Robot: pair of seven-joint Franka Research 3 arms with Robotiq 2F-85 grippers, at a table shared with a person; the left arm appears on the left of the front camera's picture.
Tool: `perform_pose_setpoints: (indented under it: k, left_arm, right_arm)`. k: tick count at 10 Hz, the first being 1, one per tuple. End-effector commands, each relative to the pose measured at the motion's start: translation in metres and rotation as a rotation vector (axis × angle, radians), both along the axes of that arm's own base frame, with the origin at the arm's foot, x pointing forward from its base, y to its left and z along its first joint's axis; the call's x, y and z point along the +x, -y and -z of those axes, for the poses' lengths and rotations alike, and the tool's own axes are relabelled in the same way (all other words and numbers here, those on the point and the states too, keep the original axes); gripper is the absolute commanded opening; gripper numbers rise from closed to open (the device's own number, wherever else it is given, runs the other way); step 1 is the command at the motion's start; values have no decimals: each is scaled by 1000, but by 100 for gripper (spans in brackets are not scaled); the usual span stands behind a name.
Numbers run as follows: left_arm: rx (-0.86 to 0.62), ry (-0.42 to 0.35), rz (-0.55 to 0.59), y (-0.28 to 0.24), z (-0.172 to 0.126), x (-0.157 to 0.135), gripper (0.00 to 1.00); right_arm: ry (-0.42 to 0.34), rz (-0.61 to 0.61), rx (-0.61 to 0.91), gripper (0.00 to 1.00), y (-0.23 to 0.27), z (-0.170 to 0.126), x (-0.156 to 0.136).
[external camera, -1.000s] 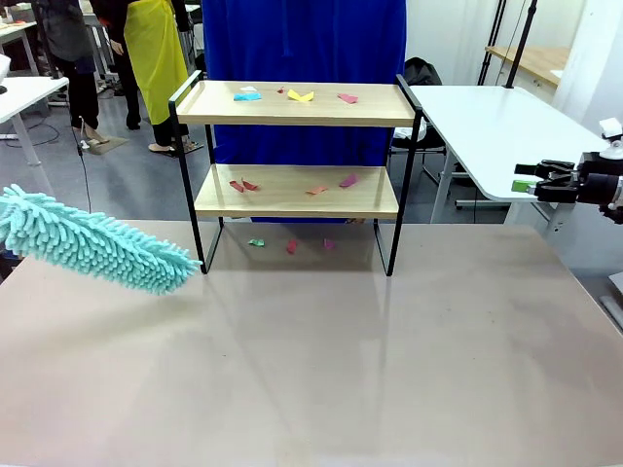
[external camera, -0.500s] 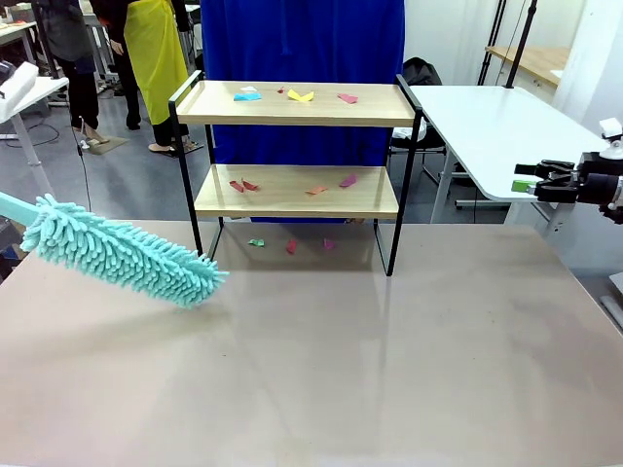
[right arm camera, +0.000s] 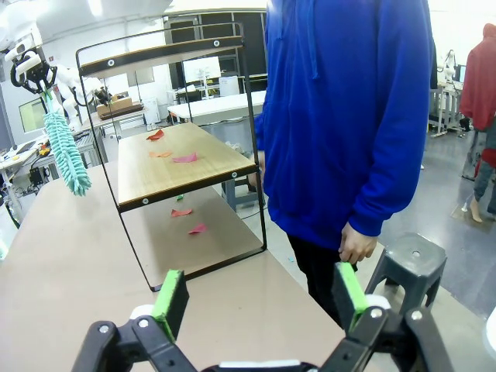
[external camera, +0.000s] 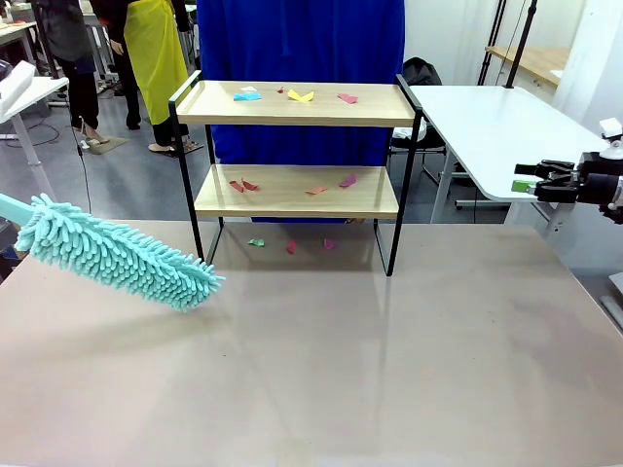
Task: Clean the shelf.
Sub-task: Clean the specific section of the Shelf indicated by the human with the Duster.
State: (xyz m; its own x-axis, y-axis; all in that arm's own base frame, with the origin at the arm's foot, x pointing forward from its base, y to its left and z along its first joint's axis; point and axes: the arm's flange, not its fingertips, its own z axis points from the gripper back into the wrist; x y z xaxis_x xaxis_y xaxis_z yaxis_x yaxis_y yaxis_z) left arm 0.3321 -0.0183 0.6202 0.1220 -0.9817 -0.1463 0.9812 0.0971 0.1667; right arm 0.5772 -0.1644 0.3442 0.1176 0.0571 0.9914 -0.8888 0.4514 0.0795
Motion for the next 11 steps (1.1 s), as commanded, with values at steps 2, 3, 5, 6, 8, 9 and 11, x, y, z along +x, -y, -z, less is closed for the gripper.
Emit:
perform_pose_setpoints:
  k: [2, 3, 5, 6, 8, 9, 11]
  left_arm:
    - [14, 0, 8, -3, -1, -3, 13]
    - [14, 0, 8, -3, -1, -3, 13]
    - [14, 0, 8, -3, -1, -3, 13]
    - [14, 0, 8, -3, -1, -3, 13]
    - [14, 0, 8, -3, -1, -3, 13]
    - [14, 0, 8, -3, -1, -3, 13]
    - [14, 0, 8, -3, -1, -3, 13]
  right_arm:
    - [13, -3, -4, 100, -3, -2, -1]
    - [13, -3, -4, 100, -3, -2, -1]
    - [13, -3, -4, 100, -3, -2, -1]
    - [13, -3, -4, 100, -3, -2, -1]
    - [13, -3, -4, 100, -3, -2, -1]
    - [13, -3, -4, 100, -3, -2, -1]
    - [13, -3, -4, 100, -3, -2, -1]
